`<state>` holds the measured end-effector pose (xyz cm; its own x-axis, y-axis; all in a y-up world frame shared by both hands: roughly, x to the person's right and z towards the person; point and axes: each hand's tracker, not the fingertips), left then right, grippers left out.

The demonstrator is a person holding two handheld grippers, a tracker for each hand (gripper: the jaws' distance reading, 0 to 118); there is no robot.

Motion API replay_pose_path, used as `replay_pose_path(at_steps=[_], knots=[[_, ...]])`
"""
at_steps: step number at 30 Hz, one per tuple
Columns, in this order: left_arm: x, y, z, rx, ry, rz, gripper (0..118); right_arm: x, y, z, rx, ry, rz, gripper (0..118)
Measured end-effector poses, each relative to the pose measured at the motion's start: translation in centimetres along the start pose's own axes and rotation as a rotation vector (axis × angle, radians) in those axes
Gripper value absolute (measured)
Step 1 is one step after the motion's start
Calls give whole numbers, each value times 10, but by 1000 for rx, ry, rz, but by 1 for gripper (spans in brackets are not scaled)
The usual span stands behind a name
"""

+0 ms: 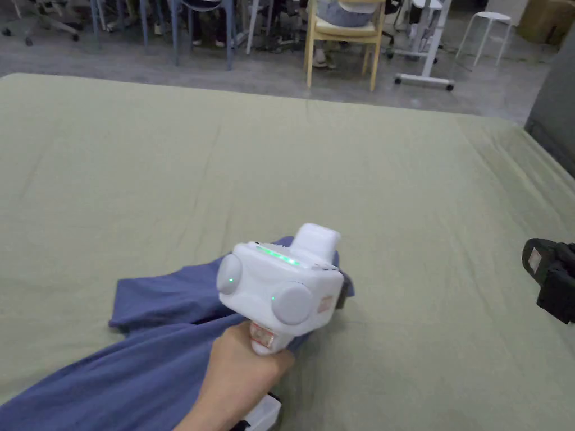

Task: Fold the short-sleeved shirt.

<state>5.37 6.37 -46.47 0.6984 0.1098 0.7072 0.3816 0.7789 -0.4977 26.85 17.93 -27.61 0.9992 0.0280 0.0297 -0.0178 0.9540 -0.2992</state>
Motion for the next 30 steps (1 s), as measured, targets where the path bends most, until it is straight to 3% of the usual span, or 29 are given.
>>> replay_pose_path(at_steps=[7,9,11,14,16,20,24,26,28,29,30], knots=[[233,-27,-58,-245,-513,-501,3,63,0,63,30,-181,-51,3],[273,-51,-62,-307,-562,-643,3,73,-6,71,28,-201,-72,3],[287,-74,-71,-369,-517,-720,3,83,-14,72,20,-214,-91,3],[290,-107,-81,-478,-513,-680,3,90,-27,67,5,-212,-120,3],[278,-106,-86,-431,-487,-585,4,90,-35,60,-13,-201,-144,3],[242,-82,-85,-485,-539,-223,59,86,-42,50,-40,-145,-195,3],[188,-58,-25,-362,-414,-149,65,74,-44,55,-39,-108,-195,3],[150,-57,28,-266,-314,-98,75,67,-47,56,-56,-86,-179,3],[104,-60,86,-133,-185,-39,75,59,-54,56,-76,-67,-175,3],[87,-69,118,-62,-108,-12,70,54,-58,57,-91,-50,-179,3],[72,-79,145,20,-23,19,46,50,-63,57,-100,-45,-182,3]])
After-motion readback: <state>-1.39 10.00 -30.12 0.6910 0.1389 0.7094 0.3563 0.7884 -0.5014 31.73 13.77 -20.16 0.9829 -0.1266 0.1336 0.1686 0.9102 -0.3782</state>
